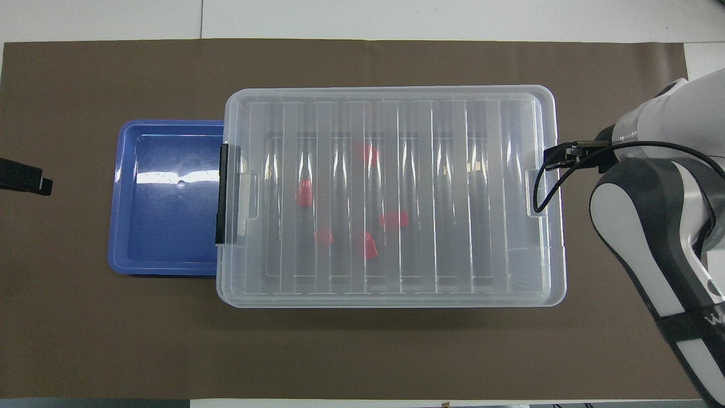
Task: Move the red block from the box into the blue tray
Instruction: 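Reach the right gripper to the lid edge farthest from the blue tray, then slide the clear lid away from the blue tray with the right gripper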
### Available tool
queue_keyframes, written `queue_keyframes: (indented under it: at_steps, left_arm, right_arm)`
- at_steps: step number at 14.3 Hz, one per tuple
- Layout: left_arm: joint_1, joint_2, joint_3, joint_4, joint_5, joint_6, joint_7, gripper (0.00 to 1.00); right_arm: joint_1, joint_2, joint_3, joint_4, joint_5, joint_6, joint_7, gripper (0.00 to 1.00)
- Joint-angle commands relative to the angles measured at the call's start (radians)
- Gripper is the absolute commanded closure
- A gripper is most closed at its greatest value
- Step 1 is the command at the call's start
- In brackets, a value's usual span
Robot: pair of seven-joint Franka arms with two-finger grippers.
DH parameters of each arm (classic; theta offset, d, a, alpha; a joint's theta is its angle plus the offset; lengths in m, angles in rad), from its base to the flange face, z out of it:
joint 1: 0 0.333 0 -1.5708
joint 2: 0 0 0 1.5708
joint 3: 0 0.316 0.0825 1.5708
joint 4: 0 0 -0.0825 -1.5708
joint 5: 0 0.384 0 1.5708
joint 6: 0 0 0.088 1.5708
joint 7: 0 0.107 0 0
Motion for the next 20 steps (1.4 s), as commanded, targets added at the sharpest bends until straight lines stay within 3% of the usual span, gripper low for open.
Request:
queue_keyframes:
  at_steps: [1,7,20]
  left_arm:
    - [-0.013,0.003,0.005,-0.001,0.011,0.013,0.012,0.00]
    - [-0.016,0.003,0.005,-0.001,0.011,0.018,0.010,0.00]
    - [-0.018,-0.001,0.005,-0.013,0.011,0.018,0.004,0.00]
  right_arm:
    - [-0.010,-0.006,0.000,-0.027,0.021,0.025,0.005,0.00]
    - [-0.030,-0.018,0.000,-0.062,0.021,0.042,-0.013,0.00]
    - [-0.246,-0.013,-0.006,-0.056,0.021,0.045,-0.326,0.00]
